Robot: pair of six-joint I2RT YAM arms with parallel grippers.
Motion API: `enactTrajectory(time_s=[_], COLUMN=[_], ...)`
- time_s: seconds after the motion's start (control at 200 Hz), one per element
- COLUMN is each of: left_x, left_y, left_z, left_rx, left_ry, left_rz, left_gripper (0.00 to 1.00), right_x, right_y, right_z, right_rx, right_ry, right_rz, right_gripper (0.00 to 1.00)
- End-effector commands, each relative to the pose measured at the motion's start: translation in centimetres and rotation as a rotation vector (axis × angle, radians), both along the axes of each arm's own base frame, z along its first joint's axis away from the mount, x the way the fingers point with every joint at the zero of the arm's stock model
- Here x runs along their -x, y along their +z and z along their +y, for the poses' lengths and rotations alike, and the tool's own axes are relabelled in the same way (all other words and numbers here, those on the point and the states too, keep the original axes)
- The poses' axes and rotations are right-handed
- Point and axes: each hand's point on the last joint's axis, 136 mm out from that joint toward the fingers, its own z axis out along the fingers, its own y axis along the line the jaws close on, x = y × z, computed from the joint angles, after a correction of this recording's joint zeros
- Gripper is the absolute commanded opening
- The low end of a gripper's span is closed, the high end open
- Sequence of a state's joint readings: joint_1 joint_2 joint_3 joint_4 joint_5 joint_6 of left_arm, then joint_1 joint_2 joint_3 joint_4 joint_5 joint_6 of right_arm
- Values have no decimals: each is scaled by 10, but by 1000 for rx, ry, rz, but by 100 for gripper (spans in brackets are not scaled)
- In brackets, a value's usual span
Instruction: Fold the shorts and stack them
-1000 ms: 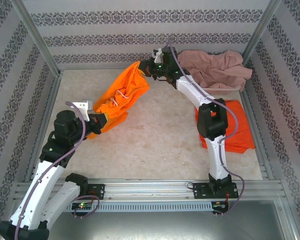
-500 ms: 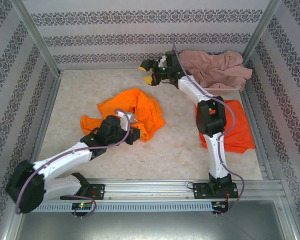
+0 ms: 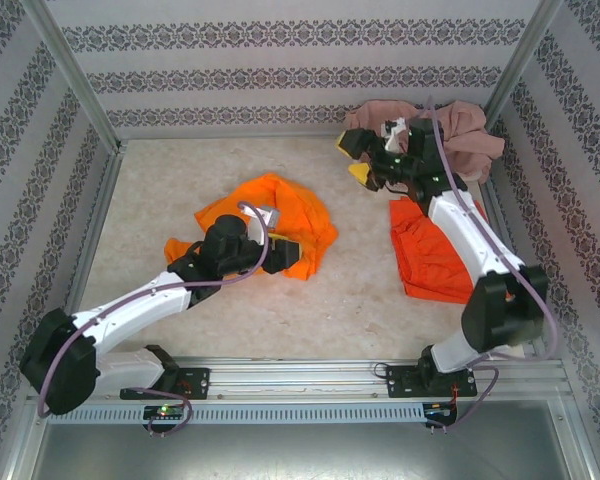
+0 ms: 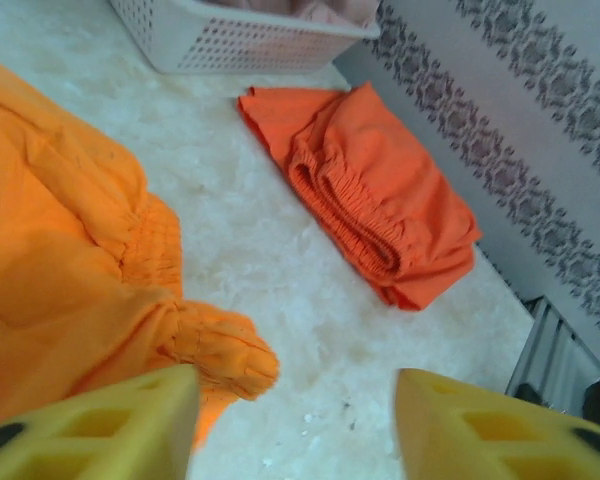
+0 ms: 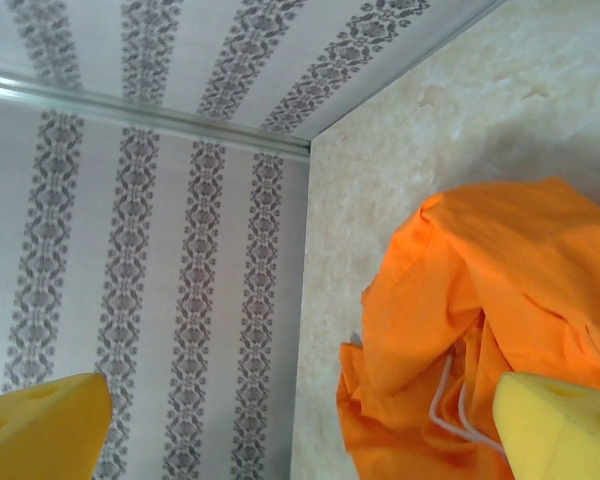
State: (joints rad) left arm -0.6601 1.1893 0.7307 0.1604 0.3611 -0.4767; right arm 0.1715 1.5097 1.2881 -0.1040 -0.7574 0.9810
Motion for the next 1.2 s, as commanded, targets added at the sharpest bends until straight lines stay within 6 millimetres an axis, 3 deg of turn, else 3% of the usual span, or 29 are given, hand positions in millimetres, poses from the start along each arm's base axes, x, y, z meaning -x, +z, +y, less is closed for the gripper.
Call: enactTrajectory(time_s=[0.0, 0.155, 0.255, 0.375, 0.48, 0.585, 0.699, 0.774, 0.879, 0.999, 1.089, 1.199], left_x=[8, 12, 11, 10, 10, 9, 2, -8, -24, -45, -56, -68], left_y=[27, 35, 34, 27, 14, -7, -32, -40, -32, -26, -33, -45], left_z=[11, 28, 31, 24, 14, 10, 18, 32, 61, 110, 150, 184], left_rx=[-11, -49, -59, -63, -76, -119, -204, -272, -294, -204, -175, -139], left_ry=[1, 44, 57, 29, -20, -43, 5, 91, 233, 393, 511, 595], left_rz=[-94, -131, -132, -110, -72, -25, 28, 41, 34, 96, 148, 211], left_gripper=[66, 77, 81, 83, 82, 81, 81, 86, 92, 92, 93, 93], right_x=[23, 45, 55, 57, 60, 61, 57, 53, 50, 48, 45, 38], right_y=[-18, -15, -27, -49, -74, -115, -163, -186, -208, -229, -243, -252], right_z=[1, -4, -16, -37, -32, -21, -18, -16, -8, 4, 7, 11], right_rx=[68, 283, 453, 356, 292, 252, 252, 261, 302, 344, 395, 432], right_ry=[38, 28, -52, -152, -55, 12, 5, -6, -10, -1, 1, 7], right_rz=[-34, -294, -424, -307, -201, -57, 102, 167, 212, 250, 253, 245], right_gripper=[98, 98, 98, 98, 98, 97, 85, 81, 79, 77, 76, 74])
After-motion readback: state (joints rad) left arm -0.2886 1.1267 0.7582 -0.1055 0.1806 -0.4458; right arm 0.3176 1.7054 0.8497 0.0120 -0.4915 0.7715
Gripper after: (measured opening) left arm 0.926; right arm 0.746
